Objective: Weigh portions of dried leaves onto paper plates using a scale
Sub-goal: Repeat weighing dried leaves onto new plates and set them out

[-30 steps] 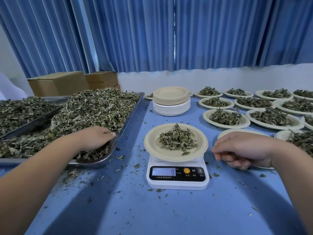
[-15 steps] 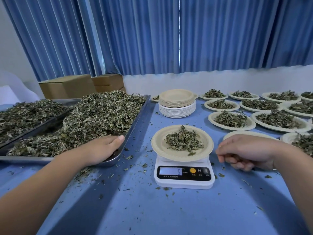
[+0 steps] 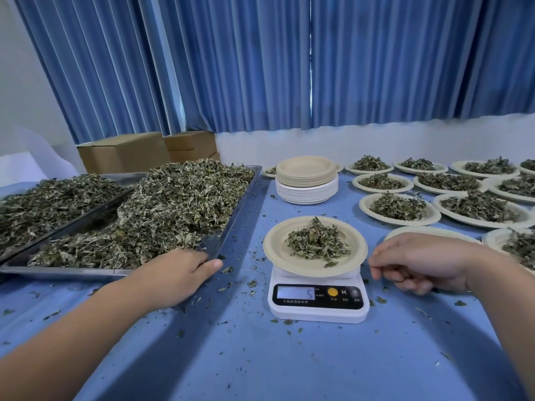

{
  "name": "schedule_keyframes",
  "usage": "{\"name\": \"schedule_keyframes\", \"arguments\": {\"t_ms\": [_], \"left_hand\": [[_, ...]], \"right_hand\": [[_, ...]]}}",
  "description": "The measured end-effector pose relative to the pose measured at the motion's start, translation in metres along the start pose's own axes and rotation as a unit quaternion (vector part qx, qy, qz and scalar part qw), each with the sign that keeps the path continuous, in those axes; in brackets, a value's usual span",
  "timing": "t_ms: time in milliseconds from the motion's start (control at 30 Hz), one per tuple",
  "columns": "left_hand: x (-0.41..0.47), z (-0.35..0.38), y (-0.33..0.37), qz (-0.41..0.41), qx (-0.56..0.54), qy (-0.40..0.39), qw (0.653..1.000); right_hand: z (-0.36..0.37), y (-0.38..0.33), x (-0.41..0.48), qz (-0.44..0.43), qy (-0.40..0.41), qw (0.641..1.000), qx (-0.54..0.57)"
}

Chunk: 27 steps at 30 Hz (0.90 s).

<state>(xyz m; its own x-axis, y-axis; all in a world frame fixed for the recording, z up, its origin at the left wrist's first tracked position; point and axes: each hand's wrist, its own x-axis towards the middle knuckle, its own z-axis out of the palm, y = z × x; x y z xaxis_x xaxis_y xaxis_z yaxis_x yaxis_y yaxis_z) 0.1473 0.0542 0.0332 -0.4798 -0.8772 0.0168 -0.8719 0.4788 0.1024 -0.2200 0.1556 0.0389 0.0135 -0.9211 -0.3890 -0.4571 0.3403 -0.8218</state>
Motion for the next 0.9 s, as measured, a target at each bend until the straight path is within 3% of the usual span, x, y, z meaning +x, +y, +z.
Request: {"name": "schedule_keyframes", "arguments": {"t_ms": [167, 600, 767, 900], "left_hand": [[0.003, 0.000, -0.014, 0.015, -0.047, 0.033, 0.998], [0.037, -0.016, -0.025, -0.067, -0.154, 0.069, 0.983], [0.053, -0.044, 0.011, -0.045, -0.221, 0.165, 0.960], [0.070, -0.057, 0.061, -0.034, -0.308, 0.198, 0.930]], "right_hand": [[0.000, 0.001, -0.001, 0.000, -0.001, 1.000, 0.006], [0.003, -0.003, -0.002, 0.003, 0.003, 1.000, -0.009], [0.003, -0.003, -0.002, -0.001, 0.006, 1.000, -0.004], [0.003, -0.003, -0.002, 0.000, 0.005, 1.000, -0.004]]}}
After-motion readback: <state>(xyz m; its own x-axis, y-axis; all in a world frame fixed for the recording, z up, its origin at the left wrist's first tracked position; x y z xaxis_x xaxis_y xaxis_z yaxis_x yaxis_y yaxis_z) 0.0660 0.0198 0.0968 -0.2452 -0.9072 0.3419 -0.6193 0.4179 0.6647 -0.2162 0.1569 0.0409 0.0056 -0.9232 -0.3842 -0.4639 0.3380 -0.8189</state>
